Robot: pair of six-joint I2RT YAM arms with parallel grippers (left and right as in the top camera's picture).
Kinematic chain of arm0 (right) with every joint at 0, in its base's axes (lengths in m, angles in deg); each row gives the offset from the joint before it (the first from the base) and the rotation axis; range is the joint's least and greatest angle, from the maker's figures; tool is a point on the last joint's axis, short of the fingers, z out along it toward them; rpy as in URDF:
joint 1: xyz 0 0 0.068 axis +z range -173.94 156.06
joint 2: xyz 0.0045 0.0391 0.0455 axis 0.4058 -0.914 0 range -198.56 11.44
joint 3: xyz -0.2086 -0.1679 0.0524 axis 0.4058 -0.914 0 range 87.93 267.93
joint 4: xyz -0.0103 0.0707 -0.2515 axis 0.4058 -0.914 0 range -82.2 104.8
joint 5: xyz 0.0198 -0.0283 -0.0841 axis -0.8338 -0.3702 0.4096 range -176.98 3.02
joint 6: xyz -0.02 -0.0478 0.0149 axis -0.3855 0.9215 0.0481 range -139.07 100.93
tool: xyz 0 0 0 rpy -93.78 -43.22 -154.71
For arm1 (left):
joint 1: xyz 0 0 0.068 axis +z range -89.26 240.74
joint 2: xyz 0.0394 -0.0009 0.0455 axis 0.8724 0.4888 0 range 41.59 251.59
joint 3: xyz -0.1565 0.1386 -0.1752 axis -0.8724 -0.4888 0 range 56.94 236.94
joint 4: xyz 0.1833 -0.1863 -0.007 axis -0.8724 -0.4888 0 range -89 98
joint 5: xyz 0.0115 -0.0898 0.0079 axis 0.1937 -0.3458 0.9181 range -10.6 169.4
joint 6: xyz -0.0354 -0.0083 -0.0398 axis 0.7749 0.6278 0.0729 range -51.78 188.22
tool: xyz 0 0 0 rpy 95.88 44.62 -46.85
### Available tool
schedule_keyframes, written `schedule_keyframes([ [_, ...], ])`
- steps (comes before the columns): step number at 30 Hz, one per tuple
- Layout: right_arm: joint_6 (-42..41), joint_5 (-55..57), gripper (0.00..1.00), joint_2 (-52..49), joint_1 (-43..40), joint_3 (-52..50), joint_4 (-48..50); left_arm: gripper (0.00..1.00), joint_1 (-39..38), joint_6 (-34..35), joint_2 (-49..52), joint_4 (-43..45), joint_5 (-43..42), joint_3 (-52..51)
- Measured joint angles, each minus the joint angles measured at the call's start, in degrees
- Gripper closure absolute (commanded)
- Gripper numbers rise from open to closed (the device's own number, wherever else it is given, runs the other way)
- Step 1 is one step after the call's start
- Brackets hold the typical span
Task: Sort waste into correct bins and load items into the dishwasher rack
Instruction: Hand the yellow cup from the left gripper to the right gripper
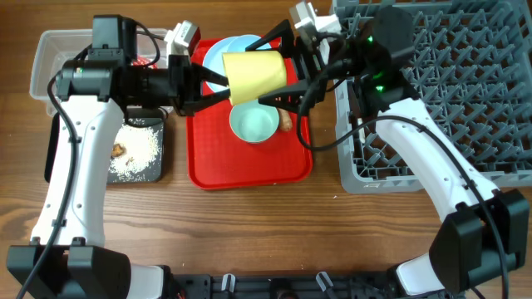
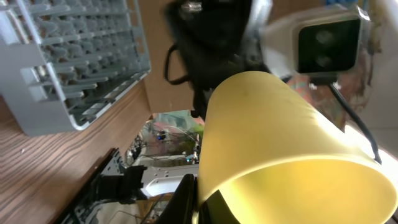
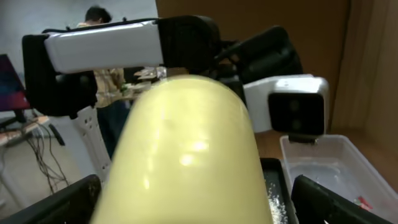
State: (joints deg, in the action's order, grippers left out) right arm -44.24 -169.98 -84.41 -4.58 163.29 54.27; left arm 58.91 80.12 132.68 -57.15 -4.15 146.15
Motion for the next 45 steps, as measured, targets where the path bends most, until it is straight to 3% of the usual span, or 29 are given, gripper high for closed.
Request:
schedule_keyframes([
  [7, -7.30, -3.91, 0.06, -0.07, -0.15, 0.00, 11.89, 0.96, -0.07, -2.25, 0.00, -5.29, 3.78, 0.00],
  [14, -9.27, -5.90, 0.07, -0.09, -0.39, 0.00, 10.12, 0.96, -0.07, -3.19, 0.00, -5.66, 5.73, -0.02],
  [26, -3.63, -6.34, 0.07, -5.22, -0.37, 0.00, 2.43, 0.96, 0.00, -3.30, 0.00, -6.27, 4.61, 0.00],
  [34, -7.82, -6.34, 0.08, -5.29, -0.37, 0.00, 16.09, 0.96, 0.00, -3.30, 0.00, -6.29, 4.20, 0.00],
  [43, -14.08, -6.34, 0.30, -5.29, -0.37, 0.00, 19.76, 0.96, 0.00, -3.30, 0.00, -6.29, 4.20, 0.00],
  [45, -14.53, -6.34, 0.31, -5.29, -0.37, 0.00, 19.71, 0.96, 0.00, -3.30, 0.00, -6.29, 4.22, 0.00],
])
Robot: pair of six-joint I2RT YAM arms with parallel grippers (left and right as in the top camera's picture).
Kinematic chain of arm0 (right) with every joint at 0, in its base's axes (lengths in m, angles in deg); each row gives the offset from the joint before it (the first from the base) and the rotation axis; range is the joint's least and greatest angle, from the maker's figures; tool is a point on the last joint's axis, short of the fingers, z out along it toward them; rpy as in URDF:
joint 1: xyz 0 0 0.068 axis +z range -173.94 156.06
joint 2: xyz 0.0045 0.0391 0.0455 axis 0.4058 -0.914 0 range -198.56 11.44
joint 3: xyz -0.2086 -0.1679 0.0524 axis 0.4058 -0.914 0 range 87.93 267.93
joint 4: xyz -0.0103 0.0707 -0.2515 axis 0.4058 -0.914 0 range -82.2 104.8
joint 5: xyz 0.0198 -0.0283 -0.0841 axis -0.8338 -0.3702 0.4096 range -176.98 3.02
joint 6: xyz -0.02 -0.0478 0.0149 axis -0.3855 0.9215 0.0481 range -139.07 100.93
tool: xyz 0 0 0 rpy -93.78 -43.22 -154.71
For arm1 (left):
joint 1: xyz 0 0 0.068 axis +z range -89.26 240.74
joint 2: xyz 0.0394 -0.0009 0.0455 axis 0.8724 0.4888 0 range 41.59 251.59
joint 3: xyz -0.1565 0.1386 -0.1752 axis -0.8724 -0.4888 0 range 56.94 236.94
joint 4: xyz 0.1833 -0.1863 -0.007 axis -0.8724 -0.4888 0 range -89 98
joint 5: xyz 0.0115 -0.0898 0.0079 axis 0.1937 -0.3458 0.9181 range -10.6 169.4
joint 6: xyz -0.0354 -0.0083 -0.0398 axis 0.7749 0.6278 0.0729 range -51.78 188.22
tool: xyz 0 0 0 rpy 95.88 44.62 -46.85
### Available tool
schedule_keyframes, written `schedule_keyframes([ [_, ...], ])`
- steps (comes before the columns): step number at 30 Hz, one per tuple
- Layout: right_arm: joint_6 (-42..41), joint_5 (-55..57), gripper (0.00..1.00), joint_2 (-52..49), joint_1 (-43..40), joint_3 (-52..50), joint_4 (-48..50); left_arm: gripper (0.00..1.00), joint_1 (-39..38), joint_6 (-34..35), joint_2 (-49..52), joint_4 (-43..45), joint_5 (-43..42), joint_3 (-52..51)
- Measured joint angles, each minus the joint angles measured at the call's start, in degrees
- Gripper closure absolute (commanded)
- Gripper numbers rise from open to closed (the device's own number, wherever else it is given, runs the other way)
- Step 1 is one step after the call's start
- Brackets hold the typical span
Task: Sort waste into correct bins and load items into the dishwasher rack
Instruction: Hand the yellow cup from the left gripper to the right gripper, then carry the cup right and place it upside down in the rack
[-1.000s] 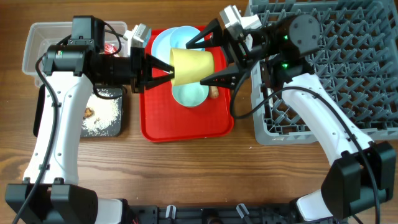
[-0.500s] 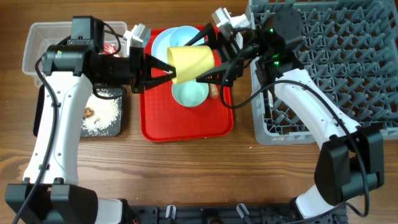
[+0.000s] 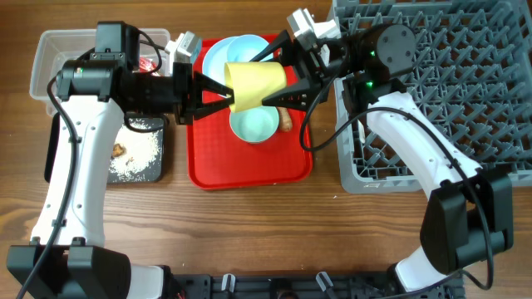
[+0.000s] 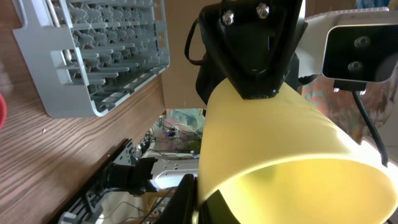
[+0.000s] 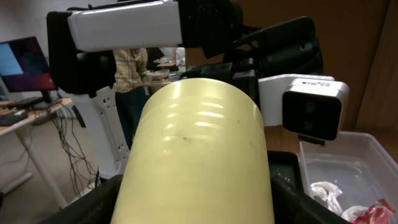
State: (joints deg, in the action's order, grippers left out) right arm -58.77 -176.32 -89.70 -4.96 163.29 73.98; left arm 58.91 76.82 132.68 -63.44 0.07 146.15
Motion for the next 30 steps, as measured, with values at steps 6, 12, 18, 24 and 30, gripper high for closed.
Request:
schedule_keyframes([
  [6, -1.16, 0.02, 0.42, 0.00, -0.04, 0.00, -0.26, 0.93, 0.00, -0.22, 0.00, -0.02, 0.24, 0.00],
  [12, -1.20, 0.00, 0.44, 0.00, -0.04, 0.00, -0.31, 0.91, 0.00, -0.42, 0.00, -0.02, -0.04, 0.00],
  [18, -1.46, 0.00, 0.50, 0.00, -0.42, 0.00, -0.31, 0.92, 0.00, -0.42, 0.00, -0.02, -0.04, 0.00],
  [24, -3.74, 0.00, 0.57, 0.00, -4.17, 0.00, -0.35, 0.92, 0.00, -0.42, 0.00, -0.11, -0.20, -0.02],
  [30, -6.01, 0.00, 0.62, -0.02, -12.31, 0.00, -5.64, 0.93, 0.00, -0.42, 0.00, -0.20, -0.15, -0.02],
])
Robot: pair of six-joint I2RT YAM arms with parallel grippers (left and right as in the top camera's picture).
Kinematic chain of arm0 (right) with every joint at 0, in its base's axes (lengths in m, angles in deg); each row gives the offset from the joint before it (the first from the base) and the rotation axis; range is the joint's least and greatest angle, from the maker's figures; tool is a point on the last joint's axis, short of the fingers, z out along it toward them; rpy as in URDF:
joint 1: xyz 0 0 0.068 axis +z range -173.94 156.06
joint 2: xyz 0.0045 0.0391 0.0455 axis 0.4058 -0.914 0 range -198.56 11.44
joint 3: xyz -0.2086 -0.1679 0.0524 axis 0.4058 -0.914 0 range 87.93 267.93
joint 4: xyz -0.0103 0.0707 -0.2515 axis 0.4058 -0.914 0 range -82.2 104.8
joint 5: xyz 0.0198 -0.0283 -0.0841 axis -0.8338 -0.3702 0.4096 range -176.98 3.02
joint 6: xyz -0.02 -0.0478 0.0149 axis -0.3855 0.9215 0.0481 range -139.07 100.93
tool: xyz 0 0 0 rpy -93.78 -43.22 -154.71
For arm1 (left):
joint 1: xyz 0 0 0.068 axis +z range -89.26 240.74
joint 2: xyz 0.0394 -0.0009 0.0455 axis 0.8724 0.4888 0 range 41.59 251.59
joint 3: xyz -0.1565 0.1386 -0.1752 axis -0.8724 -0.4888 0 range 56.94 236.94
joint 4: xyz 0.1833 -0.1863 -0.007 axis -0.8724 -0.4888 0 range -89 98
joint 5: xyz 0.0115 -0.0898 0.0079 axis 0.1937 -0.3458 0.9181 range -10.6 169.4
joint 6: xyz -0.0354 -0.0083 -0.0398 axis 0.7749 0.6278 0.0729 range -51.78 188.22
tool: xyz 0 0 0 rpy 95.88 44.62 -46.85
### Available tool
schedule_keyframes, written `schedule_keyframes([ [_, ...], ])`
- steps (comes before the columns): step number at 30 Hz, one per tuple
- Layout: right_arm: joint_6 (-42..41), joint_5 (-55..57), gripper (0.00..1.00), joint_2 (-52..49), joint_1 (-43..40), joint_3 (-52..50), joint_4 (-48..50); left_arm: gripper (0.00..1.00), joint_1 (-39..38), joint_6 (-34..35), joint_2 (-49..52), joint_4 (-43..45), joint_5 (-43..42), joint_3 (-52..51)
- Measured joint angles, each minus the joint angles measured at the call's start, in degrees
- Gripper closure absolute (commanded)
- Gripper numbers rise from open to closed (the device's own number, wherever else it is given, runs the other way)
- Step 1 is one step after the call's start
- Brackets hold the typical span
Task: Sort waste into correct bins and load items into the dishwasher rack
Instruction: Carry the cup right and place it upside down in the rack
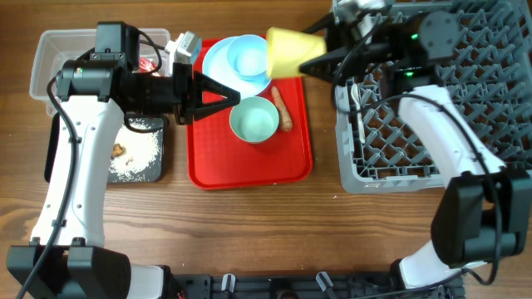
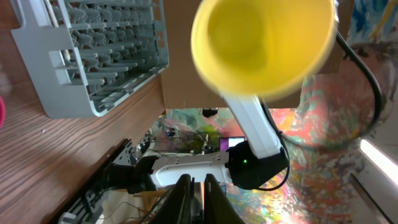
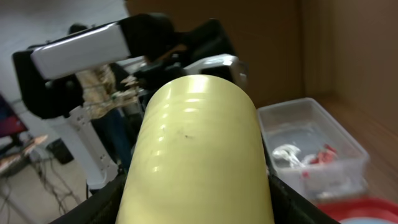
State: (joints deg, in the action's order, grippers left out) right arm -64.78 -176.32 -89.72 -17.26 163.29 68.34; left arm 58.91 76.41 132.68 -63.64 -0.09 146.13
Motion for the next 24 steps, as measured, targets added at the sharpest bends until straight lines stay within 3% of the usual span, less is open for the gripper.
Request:
schedule_keyframes([
  [6, -1.03, 0.00, 0.63, 0.00, -6.19, 0.00, -7.26, 0.93, 0.00, -0.02, 0.00, 0.07, 5.11, 0.00],
  [16, -1.20, 0.22, 0.58, 0.00, -8.24, 0.00, -10.01, 0.89, 0.00, -0.02, 0.00, 1.14, 26.88, 0.02],
  [24, 6.21, 10.25, 0.57, 0.00, -8.24, 0.00, -30.69, 0.86, 0.00, -0.04, 0.00, 1.25, 34.47, 0.00],
])
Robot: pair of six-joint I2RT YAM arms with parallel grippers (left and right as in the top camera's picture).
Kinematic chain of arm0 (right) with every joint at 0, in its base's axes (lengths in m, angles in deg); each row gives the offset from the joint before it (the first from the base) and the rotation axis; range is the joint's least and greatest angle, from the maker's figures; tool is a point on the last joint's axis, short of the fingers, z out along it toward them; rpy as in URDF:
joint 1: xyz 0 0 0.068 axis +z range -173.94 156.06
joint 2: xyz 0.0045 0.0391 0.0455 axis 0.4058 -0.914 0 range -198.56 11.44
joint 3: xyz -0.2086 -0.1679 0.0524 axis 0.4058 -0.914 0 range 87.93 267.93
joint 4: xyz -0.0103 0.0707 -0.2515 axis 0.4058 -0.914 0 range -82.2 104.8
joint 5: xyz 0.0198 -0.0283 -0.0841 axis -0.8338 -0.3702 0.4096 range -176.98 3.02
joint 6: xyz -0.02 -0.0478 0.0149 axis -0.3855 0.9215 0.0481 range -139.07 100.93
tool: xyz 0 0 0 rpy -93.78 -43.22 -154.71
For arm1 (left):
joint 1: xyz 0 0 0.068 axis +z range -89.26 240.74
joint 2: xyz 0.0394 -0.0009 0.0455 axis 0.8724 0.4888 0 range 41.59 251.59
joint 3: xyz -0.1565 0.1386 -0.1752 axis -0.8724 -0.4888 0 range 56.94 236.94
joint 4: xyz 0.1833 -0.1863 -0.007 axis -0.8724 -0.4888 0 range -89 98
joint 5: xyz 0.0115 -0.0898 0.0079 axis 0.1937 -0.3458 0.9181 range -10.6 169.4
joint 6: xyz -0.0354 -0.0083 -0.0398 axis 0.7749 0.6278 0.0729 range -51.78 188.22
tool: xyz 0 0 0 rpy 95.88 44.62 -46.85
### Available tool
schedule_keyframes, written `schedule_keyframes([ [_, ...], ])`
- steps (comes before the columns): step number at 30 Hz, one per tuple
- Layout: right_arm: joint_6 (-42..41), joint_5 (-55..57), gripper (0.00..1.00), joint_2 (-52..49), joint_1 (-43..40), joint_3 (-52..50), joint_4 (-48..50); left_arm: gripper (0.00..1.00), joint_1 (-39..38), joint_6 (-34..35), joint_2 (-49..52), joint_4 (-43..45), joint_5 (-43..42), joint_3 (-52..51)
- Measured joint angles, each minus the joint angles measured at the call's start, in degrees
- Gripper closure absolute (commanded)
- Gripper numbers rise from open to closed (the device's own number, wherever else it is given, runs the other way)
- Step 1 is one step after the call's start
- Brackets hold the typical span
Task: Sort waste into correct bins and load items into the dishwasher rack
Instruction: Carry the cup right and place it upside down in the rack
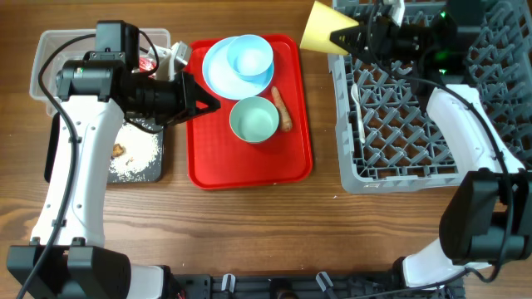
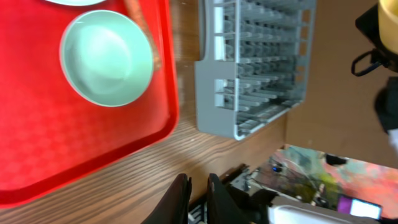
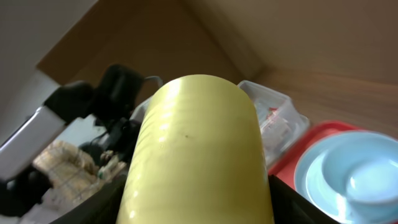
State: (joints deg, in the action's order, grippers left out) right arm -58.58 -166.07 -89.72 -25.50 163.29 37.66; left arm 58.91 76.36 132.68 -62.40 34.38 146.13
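Note:
My right gripper (image 1: pixel 347 37) is shut on a yellow cup (image 1: pixel 320 35), lying sideways in the air at the far left corner of the grey dishwasher rack (image 1: pixel 432 166). In the right wrist view the yellow cup (image 3: pixel 196 143) fills the middle and hides the fingers. My left gripper (image 1: pixel 212 105) is shut and holds nothing, low over the left part of the red tray (image 1: pixel 249 170). On the tray stand a green bowl (image 1: pixel 253 119), a blue bowl on a blue plate (image 1: pixel 241 60) and an orange-brown food piece (image 1: pixel 283 109). The left wrist view shows the green bowl (image 2: pixel 107 66) below my left gripper (image 2: pixel 198 186).
A clear bin (image 1: pixel 50 58) with red and white scraps stands at the far left. A black tray (image 1: pixel 137 154) with white crumbs lies in front of it. A white spoon (image 1: pixel 356 100) lies in the rack's left side.
The right gripper has carried the yellow cup from over the tray's far right corner to the rack's far left corner. The left gripper, still shut, now points down at the tray.
First the left gripper held the yellow cup over the tray with the right fingers spread round it. Then both grippers were on the cup. After that the left had let go and the right held it alone, now by the rack.

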Motion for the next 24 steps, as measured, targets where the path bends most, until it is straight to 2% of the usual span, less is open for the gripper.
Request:
schedule_keyframes([
  [7, 11.21, 11.89, 0.57, 0.00, 0.00, -0.02, -22.49, 0.76, 0.00, -0.11, 0.00, 1.22, 5.03, 0.00],
  [15, 21.64, 29.59, 0.57, 4.55, 0.00, 0.35, -48.72, 0.57, 0.00, -0.22, 0.00, 3.91, 9.35, 0.00],
  [24, 26.84, 51.21, 0.57, 15.76, 0.00, 6.36, -72.85, 0.55, 0.00, -0.20, 0.00, 5.03, 13.75, 0.00],
])
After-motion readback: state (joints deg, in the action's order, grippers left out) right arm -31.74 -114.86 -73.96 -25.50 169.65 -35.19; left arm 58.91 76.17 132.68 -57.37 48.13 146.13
